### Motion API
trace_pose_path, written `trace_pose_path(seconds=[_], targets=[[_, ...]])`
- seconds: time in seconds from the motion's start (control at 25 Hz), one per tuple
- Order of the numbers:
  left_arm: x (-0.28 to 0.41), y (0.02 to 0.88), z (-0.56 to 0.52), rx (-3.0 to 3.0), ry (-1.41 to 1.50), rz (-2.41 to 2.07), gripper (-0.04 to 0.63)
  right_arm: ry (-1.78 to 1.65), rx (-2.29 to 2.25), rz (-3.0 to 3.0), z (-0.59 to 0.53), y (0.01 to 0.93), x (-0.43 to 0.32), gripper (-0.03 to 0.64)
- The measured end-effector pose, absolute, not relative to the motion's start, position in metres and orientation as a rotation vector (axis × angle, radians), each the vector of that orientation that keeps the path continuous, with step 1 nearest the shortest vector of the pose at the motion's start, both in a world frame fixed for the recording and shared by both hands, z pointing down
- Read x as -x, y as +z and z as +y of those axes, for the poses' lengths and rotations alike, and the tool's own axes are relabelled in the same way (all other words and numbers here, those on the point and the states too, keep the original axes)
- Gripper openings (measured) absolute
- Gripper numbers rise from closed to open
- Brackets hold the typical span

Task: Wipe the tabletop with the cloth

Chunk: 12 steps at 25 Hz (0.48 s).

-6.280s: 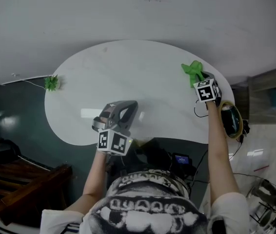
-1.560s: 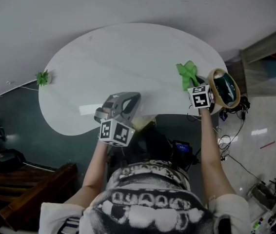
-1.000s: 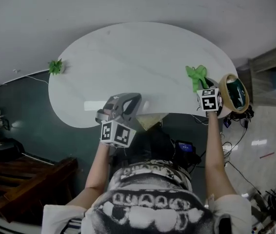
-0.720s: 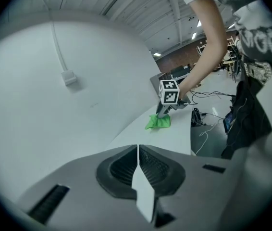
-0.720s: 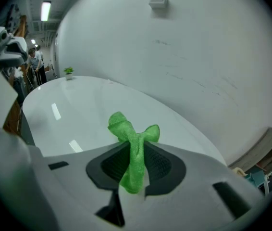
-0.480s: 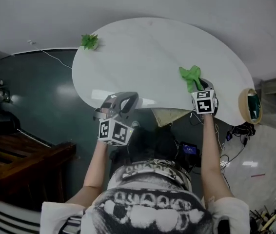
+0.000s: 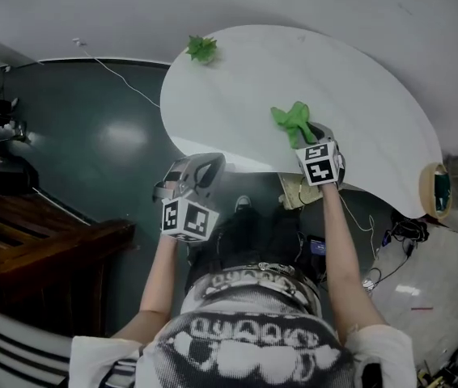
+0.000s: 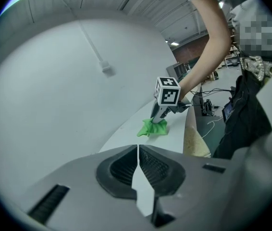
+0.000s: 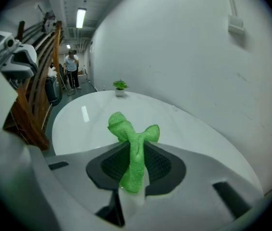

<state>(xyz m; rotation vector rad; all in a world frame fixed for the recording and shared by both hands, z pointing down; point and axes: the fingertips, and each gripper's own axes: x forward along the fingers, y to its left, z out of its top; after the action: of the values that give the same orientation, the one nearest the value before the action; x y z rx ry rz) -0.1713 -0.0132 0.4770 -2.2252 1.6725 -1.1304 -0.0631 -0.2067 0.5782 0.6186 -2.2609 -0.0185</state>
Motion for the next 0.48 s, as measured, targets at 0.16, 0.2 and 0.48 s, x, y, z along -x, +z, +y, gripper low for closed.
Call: trace_pose_path(seconds=[0.16, 0.2, 0.48], targets=[[0.198, 0.483, 0.011, 2.193, -1.15, 1.755, 0.011, -0.045, -0.516, -2.291, -0.176, 0.579, 0.113, 0.085], [0.204, 0.485, 0.016, 2.187, -1.154, 1.773, 0.011, -0.052, -0.491, -2.298, -0.168, 0.58, 0.124, 0.086], [0.238, 0.486, 0.045, 2.133, -1.157, 1.89, 0.011, -0.09, -0.33, -2.353, -0.117, 0.579, 0.2, 0.086]])
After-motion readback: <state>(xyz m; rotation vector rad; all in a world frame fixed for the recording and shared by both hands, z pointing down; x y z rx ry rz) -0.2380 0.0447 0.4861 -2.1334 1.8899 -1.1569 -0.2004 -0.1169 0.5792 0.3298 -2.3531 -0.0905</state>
